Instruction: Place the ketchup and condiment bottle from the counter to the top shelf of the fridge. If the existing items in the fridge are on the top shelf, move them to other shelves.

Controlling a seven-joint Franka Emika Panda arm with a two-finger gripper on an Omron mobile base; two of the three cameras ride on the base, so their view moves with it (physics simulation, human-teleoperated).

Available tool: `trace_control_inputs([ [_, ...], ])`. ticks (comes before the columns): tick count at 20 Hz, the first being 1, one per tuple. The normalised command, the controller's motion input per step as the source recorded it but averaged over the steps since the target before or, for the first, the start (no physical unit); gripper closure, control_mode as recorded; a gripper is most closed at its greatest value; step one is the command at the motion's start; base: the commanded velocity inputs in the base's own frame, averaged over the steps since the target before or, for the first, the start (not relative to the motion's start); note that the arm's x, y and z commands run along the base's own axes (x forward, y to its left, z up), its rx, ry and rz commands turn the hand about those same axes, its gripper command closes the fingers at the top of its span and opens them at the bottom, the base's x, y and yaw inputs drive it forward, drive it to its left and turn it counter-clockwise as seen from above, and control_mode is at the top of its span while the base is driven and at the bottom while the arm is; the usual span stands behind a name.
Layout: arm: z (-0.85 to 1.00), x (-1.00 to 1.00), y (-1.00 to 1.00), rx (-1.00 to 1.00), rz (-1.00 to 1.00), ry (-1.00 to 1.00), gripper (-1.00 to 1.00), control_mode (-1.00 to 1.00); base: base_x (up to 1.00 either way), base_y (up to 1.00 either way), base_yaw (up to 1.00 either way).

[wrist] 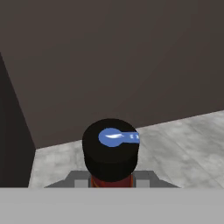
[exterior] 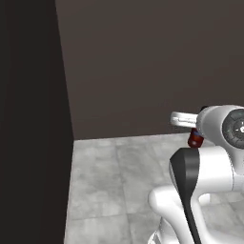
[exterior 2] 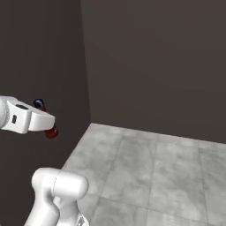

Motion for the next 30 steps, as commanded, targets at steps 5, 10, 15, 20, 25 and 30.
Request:
trace_control_inputs([
  [5, 0.0, 0.0, 0.0, 0.0, 0.0, 0.0, 1.0, 1.0, 1.0, 0.0, -0.25],
  [10, 0.0, 0.0, 0.0, 0.0, 0.0, 0.0, 1.0, 1.0, 1.0, 0.0, -0.36],
  [15, 0.0, 0.0, 0.0, 0.0, 0.0, 0.0, 1.0, 1.0, 0.97, 0.0, -0.45],
  [20, 0.0, 0.0, 0.0, 0.0, 0.0, 0.0, 1.0, 1.0, 0.7, 0.0, -0.55],
  [25, 0.0, 0.0, 0.0, 0.0, 0.0, 0.0, 1.0, 1.0, 0.62, -0.12, -0.58],
  [30, 0.0, 0.0, 0.0, 0.0, 0.0, 0.0, 1.0, 1.0, 0.64, -0.19, -0.58],
])
